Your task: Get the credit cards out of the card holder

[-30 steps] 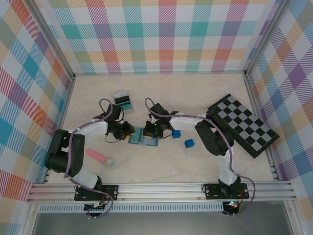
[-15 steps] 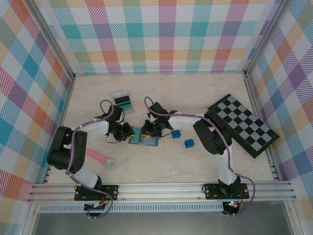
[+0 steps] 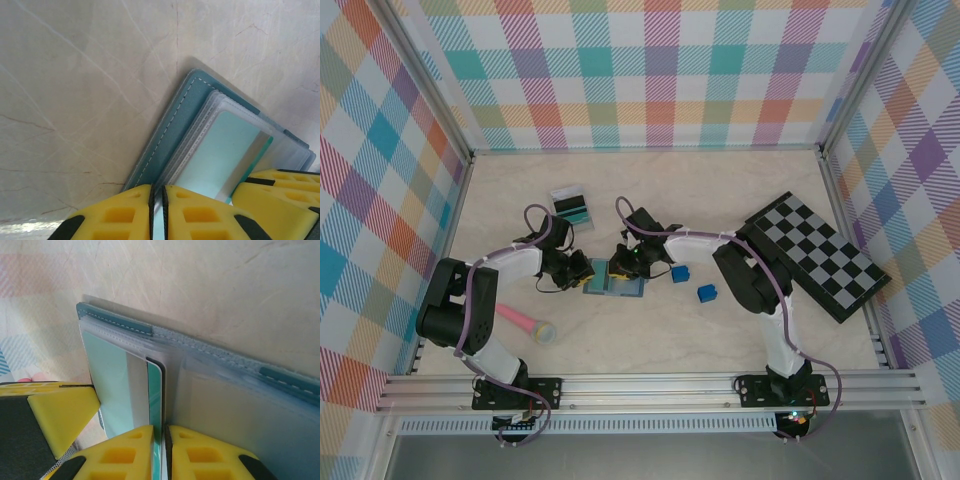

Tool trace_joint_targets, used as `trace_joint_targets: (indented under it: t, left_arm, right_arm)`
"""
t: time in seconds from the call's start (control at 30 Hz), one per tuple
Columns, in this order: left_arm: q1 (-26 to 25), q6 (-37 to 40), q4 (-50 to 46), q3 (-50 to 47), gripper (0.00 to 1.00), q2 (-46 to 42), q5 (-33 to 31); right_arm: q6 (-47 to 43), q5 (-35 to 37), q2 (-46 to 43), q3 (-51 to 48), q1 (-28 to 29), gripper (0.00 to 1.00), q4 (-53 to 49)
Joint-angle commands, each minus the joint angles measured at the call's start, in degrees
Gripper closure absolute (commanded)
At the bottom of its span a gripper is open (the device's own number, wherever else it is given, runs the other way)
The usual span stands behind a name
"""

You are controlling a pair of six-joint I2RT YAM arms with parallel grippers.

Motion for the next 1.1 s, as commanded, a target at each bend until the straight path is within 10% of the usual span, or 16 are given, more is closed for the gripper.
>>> trace_joint_targets:
  t: [0.0, 1.07]
  left_arm:
    - [0.41, -0.30, -1.80, -2.33, 0.86, 2.19, 0.15]
    - [0.41, -0.26, -0.96, -0.04, 0.80, -3.87, 2.22]
  right_arm:
    - [-0.79, -1.91, 2.45, 1.08, 0.58, 0.84, 1.25]
    - [-5.04, -3.11, -4.71, -6.05, -1.67, 0.97, 3.63]
